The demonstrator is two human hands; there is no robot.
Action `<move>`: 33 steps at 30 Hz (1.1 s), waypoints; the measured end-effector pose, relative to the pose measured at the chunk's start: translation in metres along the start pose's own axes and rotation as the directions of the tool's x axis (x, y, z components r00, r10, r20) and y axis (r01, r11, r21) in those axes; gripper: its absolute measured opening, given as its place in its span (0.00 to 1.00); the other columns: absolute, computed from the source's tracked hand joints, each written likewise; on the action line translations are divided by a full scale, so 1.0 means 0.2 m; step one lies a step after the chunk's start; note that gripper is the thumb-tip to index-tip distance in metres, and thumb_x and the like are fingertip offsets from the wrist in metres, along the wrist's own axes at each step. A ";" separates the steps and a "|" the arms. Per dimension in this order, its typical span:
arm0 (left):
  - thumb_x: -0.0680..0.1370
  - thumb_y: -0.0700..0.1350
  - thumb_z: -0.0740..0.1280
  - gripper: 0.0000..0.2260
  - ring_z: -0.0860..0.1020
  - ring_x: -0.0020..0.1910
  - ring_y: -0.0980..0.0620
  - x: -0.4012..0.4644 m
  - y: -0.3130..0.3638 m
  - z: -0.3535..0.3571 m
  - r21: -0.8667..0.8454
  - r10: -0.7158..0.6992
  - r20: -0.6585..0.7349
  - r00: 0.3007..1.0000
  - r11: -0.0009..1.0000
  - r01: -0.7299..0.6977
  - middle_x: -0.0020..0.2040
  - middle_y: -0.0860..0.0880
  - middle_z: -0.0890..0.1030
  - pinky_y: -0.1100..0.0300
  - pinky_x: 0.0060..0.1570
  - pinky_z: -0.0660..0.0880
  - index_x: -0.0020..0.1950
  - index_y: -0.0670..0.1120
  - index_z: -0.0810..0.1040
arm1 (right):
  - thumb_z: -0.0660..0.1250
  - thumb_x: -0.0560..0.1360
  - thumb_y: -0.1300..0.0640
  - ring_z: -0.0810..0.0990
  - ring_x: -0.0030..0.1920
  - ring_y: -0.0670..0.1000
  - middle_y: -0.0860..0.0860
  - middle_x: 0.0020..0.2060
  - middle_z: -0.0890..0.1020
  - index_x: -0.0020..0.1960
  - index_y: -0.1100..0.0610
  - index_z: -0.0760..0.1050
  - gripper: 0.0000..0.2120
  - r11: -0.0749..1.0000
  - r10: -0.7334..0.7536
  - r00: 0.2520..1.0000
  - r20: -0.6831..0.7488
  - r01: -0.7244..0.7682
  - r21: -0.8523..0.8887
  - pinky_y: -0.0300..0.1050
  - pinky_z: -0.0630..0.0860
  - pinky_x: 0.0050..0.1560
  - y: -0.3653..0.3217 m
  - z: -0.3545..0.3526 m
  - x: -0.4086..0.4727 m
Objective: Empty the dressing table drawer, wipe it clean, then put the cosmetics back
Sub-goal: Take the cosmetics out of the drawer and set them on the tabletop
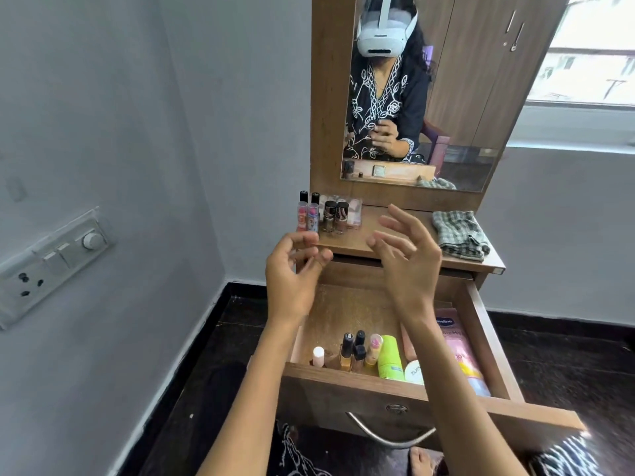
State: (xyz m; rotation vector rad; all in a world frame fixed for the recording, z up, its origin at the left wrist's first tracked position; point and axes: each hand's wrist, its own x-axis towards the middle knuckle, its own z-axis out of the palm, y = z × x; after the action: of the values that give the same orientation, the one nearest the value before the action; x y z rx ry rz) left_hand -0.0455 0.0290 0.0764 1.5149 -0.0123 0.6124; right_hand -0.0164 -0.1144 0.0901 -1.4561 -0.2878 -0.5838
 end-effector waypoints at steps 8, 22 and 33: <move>0.68 0.43 0.74 0.16 0.74 0.57 0.61 -0.26 -0.13 0.08 0.247 -0.096 0.313 0.945 0.969 0.017 0.54 0.58 0.78 0.70 0.58 0.69 0.50 0.58 0.76 | 0.75 0.65 0.68 0.81 0.49 0.42 0.41 0.49 0.82 0.57 0.47 0.77 0.26 0.958 0.197 0.961 0.197 -0.145 -0.249 0.28 0.75 0.44 0.10 -0.27 -0.23; 0.64 0.45 0.77 0.14 0.73 0.45 0.55 -0.27 -0.18 0.14 0.791 -0.345 0.444 0.827 0.584 -0.181 0.51 0.54 0.76 0.61 0.39 0.69 0.43 0.54 0.76 | 0.77 0.65 0.62 0.78 0.53 0.45 0.45 0.54 0.79 0.60 0.50 0.77 0.25 0.701 0.511 0.760 0.403 -0.097 -0.706 0.33 0.72 0.47 0.25 -0.32 -0.30; 0.67 0.46 0.75 0.08 0.75 0.51 0.52 -0.29 -0.19 0.15 0.847 -0.318 0.412 0.854 0.478 -0.231 0.49 0.53 0.80 0.57 0.41 0.75 0.43 0.54 0.79 | 0.73 0.69 0.61 0.78 0.47 0.45 0.47 0.51 0.81 0.58 0.54 0.78 0.18 0.637 0.539 0.726 0.428 -0.018 -0.771 0.32 0.71 0.43 0.26 -0.30 -0.30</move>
State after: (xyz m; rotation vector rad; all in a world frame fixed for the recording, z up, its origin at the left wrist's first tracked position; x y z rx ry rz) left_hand -0.0686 -0.0184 0.0221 2.6956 -0.0860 0.0713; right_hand -0.0478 -0.1608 0.0071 -2.4360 -0.3376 0.1588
